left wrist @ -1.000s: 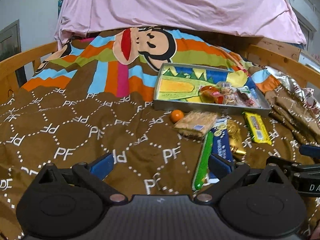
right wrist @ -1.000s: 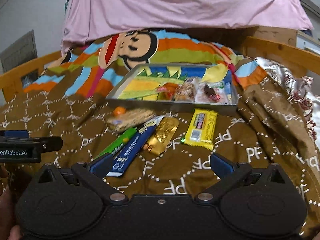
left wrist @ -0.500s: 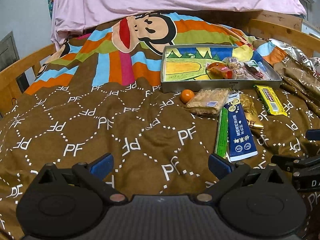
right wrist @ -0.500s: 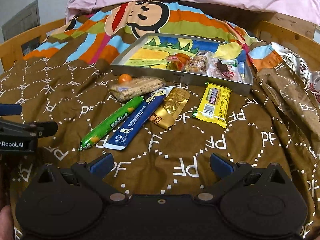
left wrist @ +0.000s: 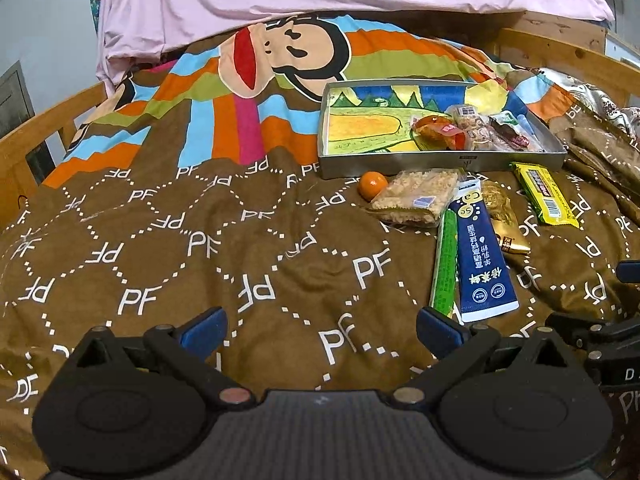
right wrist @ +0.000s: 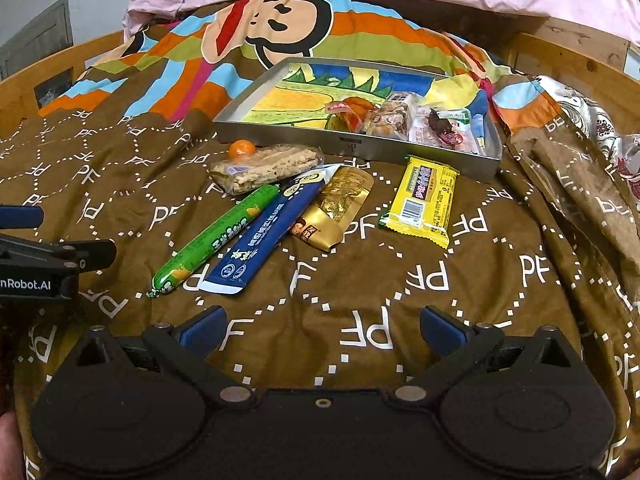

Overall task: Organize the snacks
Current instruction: 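Move the left tool toward the green stick snack while the right tool moves toward the blue pack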

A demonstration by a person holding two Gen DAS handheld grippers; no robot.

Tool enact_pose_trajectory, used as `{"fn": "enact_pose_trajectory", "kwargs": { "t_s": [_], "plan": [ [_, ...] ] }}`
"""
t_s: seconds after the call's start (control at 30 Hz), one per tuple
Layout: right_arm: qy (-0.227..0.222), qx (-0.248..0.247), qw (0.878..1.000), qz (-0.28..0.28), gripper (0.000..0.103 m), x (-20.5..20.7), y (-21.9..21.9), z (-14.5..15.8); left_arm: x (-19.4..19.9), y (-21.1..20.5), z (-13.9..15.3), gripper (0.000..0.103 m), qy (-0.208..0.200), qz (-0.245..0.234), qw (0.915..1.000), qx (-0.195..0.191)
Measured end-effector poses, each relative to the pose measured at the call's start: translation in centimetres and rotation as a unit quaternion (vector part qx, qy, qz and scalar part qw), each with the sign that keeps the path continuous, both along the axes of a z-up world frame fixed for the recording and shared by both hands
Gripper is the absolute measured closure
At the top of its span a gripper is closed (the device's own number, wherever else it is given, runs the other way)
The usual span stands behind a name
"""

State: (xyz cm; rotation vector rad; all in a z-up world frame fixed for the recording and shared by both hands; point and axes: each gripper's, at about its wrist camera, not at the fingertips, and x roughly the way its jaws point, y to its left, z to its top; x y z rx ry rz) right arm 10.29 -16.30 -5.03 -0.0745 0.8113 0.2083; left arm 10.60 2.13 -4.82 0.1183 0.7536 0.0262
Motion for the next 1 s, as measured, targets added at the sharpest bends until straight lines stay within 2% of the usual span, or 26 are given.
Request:
{"fn": "enact_pose_trajectory", "kwargs": {
  "t_s": [0.47, 1.0],
  "plan": [
    [-0.008, 0.017, 1.000, -0.023, 0.001, 0.6, -0.7, 0.1, 1.7, -0.1, -0.7, 0.001, 0.012, 0.002, 0.9998, -0.018],
    [-0.019, 0.010, 0.999, -0.045, 0.001, 2.2, -1.0, -0.3, 4.4, 0.1, -0.7, 0.001, -0.002, 0.006, 0.9994, -0.033]
  ]
}}
